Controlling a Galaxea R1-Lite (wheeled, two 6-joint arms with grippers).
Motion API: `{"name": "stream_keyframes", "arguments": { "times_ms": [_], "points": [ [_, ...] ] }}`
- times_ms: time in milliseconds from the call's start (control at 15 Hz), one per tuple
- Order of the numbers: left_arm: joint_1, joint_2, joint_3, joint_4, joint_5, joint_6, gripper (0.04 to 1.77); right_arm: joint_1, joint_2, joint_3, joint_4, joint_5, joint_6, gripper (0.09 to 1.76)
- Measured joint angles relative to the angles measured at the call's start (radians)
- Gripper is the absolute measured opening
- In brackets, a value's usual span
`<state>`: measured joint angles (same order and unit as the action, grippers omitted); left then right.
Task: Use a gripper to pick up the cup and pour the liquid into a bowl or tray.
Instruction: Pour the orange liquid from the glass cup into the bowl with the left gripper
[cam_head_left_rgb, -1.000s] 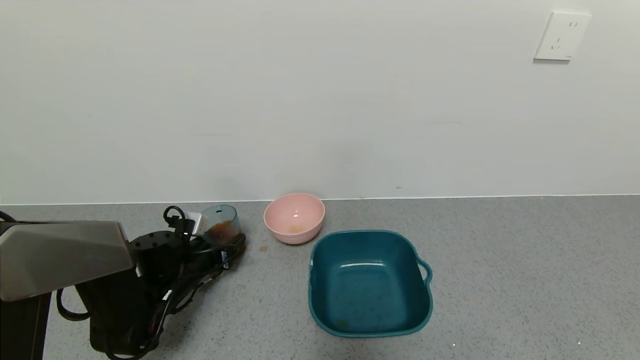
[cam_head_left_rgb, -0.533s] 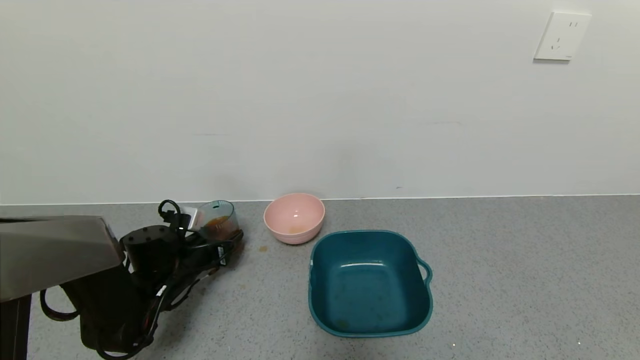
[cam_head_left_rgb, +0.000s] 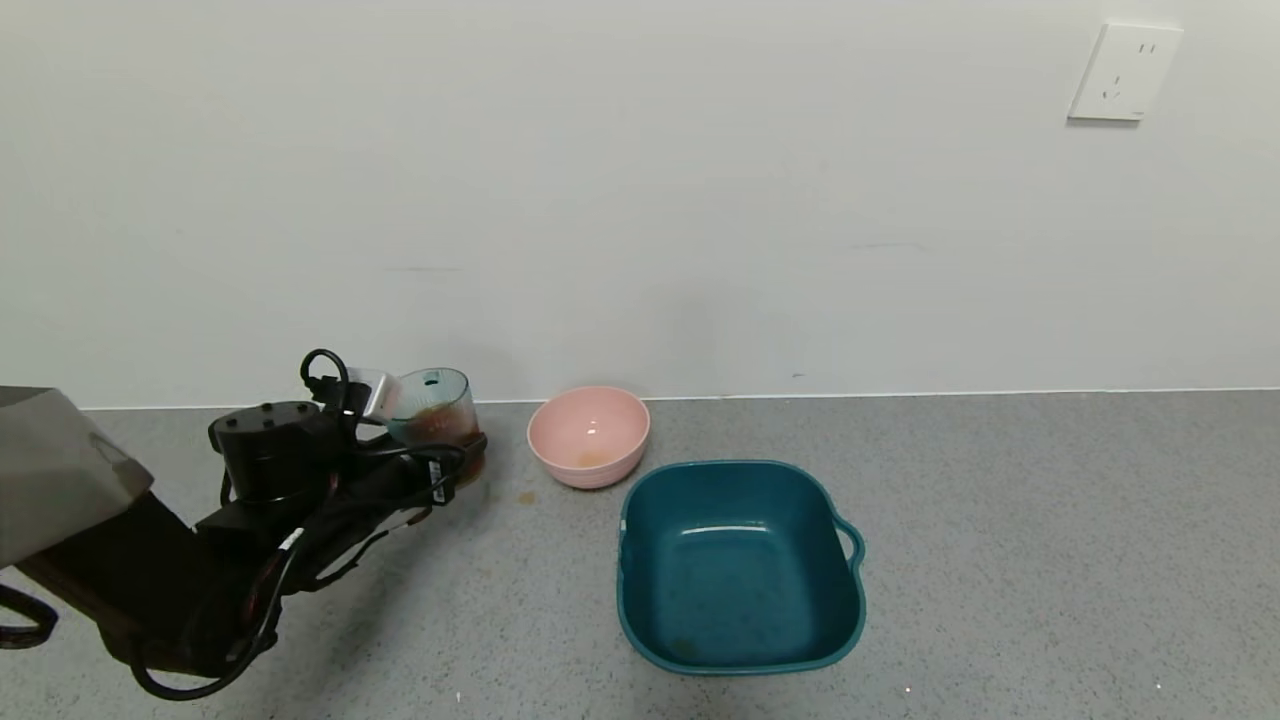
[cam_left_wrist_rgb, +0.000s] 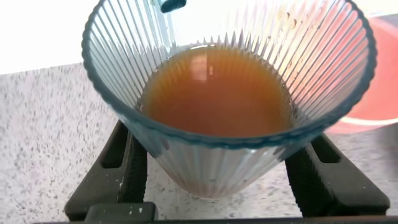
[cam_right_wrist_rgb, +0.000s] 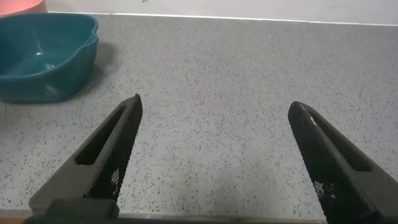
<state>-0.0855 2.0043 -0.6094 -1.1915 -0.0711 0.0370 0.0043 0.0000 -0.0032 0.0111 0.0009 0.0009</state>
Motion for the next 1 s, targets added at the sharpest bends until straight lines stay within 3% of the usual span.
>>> {"name": "stream_keyframes", "arguments": {
  "times_ms": [467,1000],
  "points": [
    [-0.095,-0.152,-0.073,0.2,0.082,0.011,1.27,0.0,0.0,0.0,0.0,0.0,0.0,1.71],
    [-0.239,-0.212,-0.091,0.291,0.147,0.157,1.26,0.0,0.0,0.0,-0.001,0.001,-0.001,1.71]
  ]
}}
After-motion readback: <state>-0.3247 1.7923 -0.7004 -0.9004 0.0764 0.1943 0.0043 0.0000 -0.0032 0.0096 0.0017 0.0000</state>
